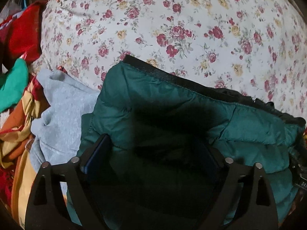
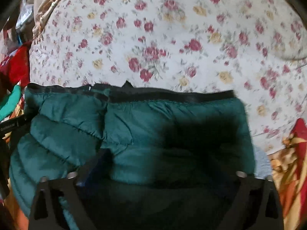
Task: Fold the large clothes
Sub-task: 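Lay the folded hem on the jacket and open both grippers, then press the folded jacket bundle flat with both open grippers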
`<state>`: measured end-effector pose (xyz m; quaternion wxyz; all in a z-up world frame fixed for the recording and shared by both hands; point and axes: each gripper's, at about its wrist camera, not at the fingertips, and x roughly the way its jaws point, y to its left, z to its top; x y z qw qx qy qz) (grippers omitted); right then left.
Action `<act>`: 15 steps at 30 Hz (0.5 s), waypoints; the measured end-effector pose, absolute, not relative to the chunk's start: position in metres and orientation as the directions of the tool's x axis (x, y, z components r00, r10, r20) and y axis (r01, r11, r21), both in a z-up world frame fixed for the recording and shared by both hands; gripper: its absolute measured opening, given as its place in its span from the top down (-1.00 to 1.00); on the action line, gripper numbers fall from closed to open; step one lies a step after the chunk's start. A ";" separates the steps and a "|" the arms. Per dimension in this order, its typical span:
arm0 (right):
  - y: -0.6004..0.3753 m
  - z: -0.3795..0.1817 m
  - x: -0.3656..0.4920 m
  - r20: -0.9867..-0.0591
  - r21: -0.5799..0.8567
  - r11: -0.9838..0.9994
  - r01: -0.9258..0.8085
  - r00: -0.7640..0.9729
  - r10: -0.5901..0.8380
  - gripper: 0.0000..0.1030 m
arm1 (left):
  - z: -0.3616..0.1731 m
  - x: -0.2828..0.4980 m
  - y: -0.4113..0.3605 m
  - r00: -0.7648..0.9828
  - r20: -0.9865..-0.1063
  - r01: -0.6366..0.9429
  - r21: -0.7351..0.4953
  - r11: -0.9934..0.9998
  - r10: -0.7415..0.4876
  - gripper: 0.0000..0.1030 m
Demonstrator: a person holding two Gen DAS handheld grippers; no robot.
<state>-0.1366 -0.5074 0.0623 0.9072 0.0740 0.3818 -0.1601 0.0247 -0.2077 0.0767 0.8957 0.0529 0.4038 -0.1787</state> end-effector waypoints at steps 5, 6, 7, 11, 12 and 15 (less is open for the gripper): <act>-0.515 0.054 -0.127 -0.724 0.050 0.935 0.352 0.657 -0.209 -1.00 | 0.071 0.026 -0.211 0.620 -0.738 0.359 -0.038 0.933 -0.268 -0.84; -0.516 0.056 -0.127 -0.732 0.051 0.936 0.348 0.651 -0.202 -1.00 | 0.070 0.026 -0.211 0.619 -0.738 0.359 -0.039 0.933 -0.269 -0.85; -0.514 0.061 -0.129 -0.738 0.046 0.936 0.350 0.644 -0.204 -1.00 | 0.069 0.026 -0.211 0.619 -0.737 0.360 -0.040 0.932 -0.271 -0.86; -0.494 0.087 -0.160 -0.693 0.062 0.931 0.361 0.686 -0.220 -1.00 | 0.068 0.025 -0.211 0.629 -0.727 0.365 -0.039 0.930 -0.277 -0.87; -0.489 0.090 -0.167 -0.681 0.059 0.929 0.364 0.695 -0.229 -1.00 | 0.067 0.024 -0.210 0.631 -0.724 0.364 -0.040 0.930 -0.278 -0.87; -0.490 0.080 -0.181 -0.694 0.050 0.911 0.410 0.670 -0.264 -1.00 | 0.067 0.023 -0.211 0.638 -0.717 0.363 -0.041 0.931 -0.281 -0.90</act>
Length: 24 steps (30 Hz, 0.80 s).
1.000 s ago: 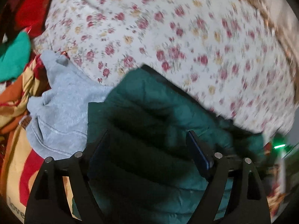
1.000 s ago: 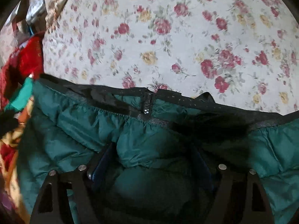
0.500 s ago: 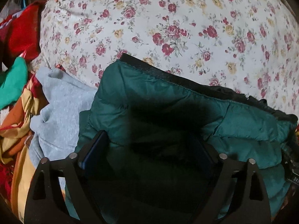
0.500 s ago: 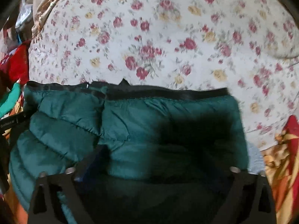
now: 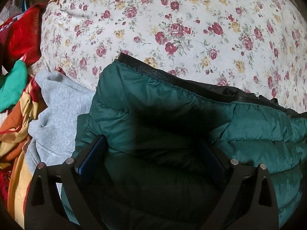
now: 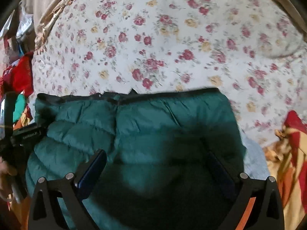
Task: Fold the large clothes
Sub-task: 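Press the folded jacket bundle flat with both open grippers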
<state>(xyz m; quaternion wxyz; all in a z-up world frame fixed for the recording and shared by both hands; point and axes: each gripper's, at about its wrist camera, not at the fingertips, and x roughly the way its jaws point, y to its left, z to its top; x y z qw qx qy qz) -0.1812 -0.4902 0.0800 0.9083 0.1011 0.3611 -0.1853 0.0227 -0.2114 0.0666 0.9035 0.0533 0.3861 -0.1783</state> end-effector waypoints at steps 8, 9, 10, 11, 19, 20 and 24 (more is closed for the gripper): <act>-0.494 0.061 -0.156 -0.763 0.004 0.897 0.442 0.581 -0.283 -1.00 | 0.069 0.018 -0.213 0.639 -0.718 0.373 -0.025 0.928 -0.276 -0.92; -0.492 0.065 -0.159 -0.762 0.001 0.897 0.443 0.581 -0.286 -1.00 | 0.070 0.017 -0.211 0.634 -0.722 0.377 -0.024 0.926 -0.277 -0.92; -0.489 0.073 -0.167 -0.750 0.001 0.897 0.443 0.594 -0.292 -1.00 | 0.072 0.016 -0.210 0.629 -0.726 0.381 -0.023 0.924 -0.277 -0.92; -0.486 0.079 -0.174 -0.735 0.010 0.898 0.440 0.612 -0.291 -1.00 | 0.075 0.013 -0.207 0.627 -0.727 0.383 -0.025 0.923 -0.280 -0.92; -0.470 0.099 -0.212 -0.708 0.088 0.908 0.410 0.667 -0.232 -1.00 | 0.088 -0.021 -0.189 0.666 -0.688 0.392 -0.004 0.920 -0.287 -0.92; -0.468 0.096 -0.208 -0.714 0.085 0.908 0.409 0.661 -0.231 -1.00 | 0.089 -0.025 -0.187 0.670 -0.684 0.393 -0.001 0.919 -0.288 -0.92; -0.468 0.069 -0.192 -0.769 0.048 0.904 0.424 0.593 -0.237 -1.00 | 0.087 -0.039 -0.178 0.667 -0.683 0.402 -0.009 0.916 -0.299 -0.92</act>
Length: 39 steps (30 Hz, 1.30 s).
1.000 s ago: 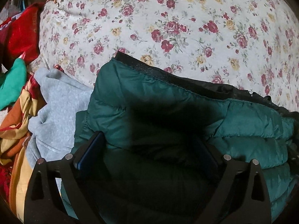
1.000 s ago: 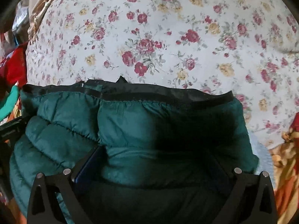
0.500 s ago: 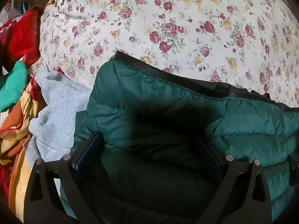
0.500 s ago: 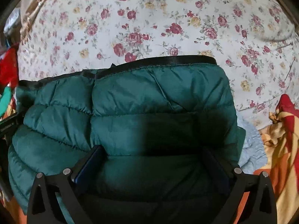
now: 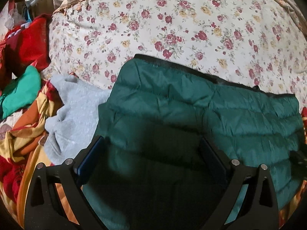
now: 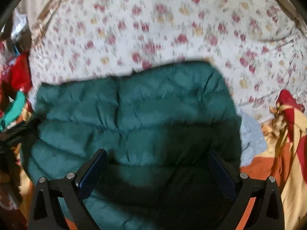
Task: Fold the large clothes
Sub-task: 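Press the folded jacket bundle flat with both open grippers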
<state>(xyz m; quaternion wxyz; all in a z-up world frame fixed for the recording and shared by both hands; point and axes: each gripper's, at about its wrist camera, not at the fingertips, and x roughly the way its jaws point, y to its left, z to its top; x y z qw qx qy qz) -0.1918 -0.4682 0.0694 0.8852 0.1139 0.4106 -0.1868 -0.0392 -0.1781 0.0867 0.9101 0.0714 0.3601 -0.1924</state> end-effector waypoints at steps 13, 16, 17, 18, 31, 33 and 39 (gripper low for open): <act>-0.471 0.087 -0.221 -0.756 0.090 0.882 0.462 0.609 -0.242 -1.00 | 0.077 -0.059 -0.164 0.650 -0.692 0.419 -0.016 0.908 -0.312 -0.92; -0.484 0.069 -0.219 -0.789 0.095 0.870 0.483 0.569 -0.230 -1.00 | 0.074 -0.060 -0.164 0.649 -0.694 0.415 -0.022 0.910 -0.312 -0.92; -0.486 0.062 -0.217 -0.797 0.087 0.870 0.486 0.558 -0.232 -1.00 | 0.072 -0.060 -0.164 0.648 -0.694 0.415 -0.022 0.910 -0.313 -0.92; -0.487 0.058 -0.216 -0.797 0.090 0.870 0.485 0.559 -0.229 -1.00 | 0.072 -0.060 -0.164 0.648 -0.694 0.415 -0.022 0.910 -0.312 -0.92; -0.483 0.077 -0.230 -0.764 0.101 0.868 0.486 0.597 -0.245 -1.00 | 0.070 -0.057 -0.163 0.628 -0.709 0.422 -0.037 0.906 -0.322 -0.92; -0.481 0.083 -0.233 -0.747 0.119 0.867 0.483 0.619 -0.242 -1.00 | 0.070 -0.057 -0.163 0.627 -0.709 0.422 -0.038 0.906 -0.322 -0.92; -0.461 0.097 -0.232 -0.718 0.156 0.888 0.433 0.667 -0.199 -1.00 | 0.071 -0.063 -0.159 0.648 -0.693 0.420 -0.020 0.907 -0.315 -0.92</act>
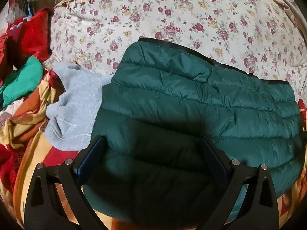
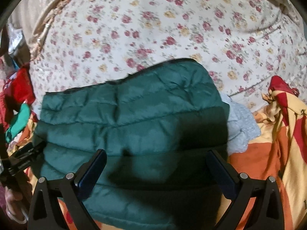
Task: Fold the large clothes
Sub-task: 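Press the folded jacket bundle flat with both open grippers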
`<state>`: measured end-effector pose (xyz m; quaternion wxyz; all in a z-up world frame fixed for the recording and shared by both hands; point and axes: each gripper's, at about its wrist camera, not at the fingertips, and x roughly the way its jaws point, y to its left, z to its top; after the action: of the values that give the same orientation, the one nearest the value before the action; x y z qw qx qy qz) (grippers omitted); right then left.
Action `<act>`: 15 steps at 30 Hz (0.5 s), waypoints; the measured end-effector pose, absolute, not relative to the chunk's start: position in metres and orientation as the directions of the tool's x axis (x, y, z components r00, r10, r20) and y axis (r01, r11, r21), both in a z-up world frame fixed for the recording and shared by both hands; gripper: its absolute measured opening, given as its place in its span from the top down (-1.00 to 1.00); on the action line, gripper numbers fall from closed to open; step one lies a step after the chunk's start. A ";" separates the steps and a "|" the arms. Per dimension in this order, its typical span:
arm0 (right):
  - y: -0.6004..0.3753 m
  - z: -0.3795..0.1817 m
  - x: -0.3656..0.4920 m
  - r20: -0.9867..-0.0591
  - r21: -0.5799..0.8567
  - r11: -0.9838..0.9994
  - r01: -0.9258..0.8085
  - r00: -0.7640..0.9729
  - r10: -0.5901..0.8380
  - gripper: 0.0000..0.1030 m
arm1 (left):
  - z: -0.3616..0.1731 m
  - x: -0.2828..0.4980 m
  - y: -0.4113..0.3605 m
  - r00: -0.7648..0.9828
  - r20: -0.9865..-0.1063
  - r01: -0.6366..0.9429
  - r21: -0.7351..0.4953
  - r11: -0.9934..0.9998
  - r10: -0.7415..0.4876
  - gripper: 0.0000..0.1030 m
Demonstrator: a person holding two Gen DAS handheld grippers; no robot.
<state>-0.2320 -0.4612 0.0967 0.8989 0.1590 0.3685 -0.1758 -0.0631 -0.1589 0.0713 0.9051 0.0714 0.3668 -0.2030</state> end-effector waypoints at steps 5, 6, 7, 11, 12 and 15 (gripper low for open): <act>-0.454 0.093 -0.230 -0.728 0.134 0.897 0.421 0.656 -0.199 -1.00 | 0.074 -0.069 -0.150 0.656 -0.678 0.424 -0.033 0.905 -0.332 -0.92; -0.455 0.092 -0.230 -0.729 0.134 0.896 0.424 0.654 -0.201 -1.00 | 0.075 -0.070 -0.149 0.658 -0.675 0.424 -0.034 0.905 -0.334 -0.92; -0.456 0.092 -0.231 -0.730 0.138 0.893 0.427 0.653 -0.200 -1.00 | 0.076 -0.071 -0.147 0.662 -0.671 0.423 -0.034 0.906 -0.334 -0.92; -0.463 0.091 -0.235 -0.731 0.153 0.882 0.447 0.651 -0.203 -1.00 | 0.079 -0.071 -0.144 0.667 -0.665 0.422 -0.033 0.906 -0.335 -0.92; -0.464 0.090 -0.236 -0.733 0.149 0.880 0.450 0.648 -0.208 -1.00 | 0.080 -0.070 -0.143 0.666 -0.666 0.420 -0.035 0.907 -0.334 -0.92; -0.468 0.089 -0.237 -0.739 0.147 0.877 0.457 0.640 -0.210 -1.00 | 0.078 -0.067 -0.143 0.657 -0.675 0.417 -0.046 0.908 -0.336 -0.92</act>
<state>-0.2367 -0.4683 0.0889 0.8909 0.1627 0.3805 -0.1872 -0.0673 -0.1427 0.0781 0.9086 0.0566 0.3584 -0.2070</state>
